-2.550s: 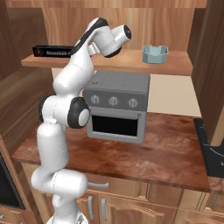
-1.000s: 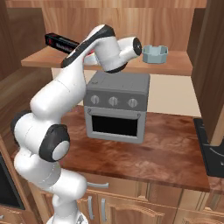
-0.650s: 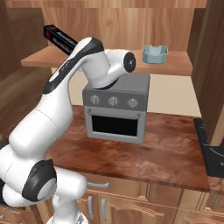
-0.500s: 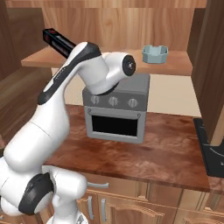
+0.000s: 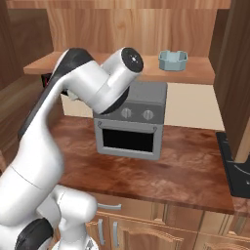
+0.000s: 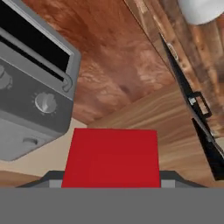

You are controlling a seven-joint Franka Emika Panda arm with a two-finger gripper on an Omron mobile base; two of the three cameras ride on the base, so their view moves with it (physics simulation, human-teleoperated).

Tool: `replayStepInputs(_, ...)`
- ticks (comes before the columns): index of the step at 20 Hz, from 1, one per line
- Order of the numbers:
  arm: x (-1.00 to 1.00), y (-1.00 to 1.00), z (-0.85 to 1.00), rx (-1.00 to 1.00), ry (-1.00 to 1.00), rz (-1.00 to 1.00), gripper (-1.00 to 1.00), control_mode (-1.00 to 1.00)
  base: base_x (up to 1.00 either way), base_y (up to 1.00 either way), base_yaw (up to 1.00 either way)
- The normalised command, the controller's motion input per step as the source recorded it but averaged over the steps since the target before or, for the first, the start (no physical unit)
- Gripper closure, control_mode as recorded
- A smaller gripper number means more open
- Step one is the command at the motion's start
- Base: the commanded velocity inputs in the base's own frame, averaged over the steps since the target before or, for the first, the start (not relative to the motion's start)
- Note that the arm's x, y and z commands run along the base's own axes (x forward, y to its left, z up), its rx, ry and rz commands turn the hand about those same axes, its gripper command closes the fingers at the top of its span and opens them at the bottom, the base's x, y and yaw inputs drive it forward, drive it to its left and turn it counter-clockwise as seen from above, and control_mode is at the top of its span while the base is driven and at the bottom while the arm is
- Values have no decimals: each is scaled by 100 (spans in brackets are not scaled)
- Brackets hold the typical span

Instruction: Retrieve the tupperware and aluminum foil from the cabinet and place them on the dining counter near the plate with mushroom and sweet potato to prepare for storing leftovers.

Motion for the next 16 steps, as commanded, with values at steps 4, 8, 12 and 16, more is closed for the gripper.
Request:
replayStepInputs(4, -99, -15, 0, -2, 3, -7, 100, -100, 0, 0, 0)
replayStepInputs(8, -83, -19, 0, 0, 0, -1, 100, -100, 0, 0, 0)
replayStepInputs(12, -77, -2, 0, -1, 1, 1, 100, -100, 0, 0, 0)
replayStepInputs(16, -19, 1, 0, -1, 1, 1, 100, 100, -60, 13, 13)
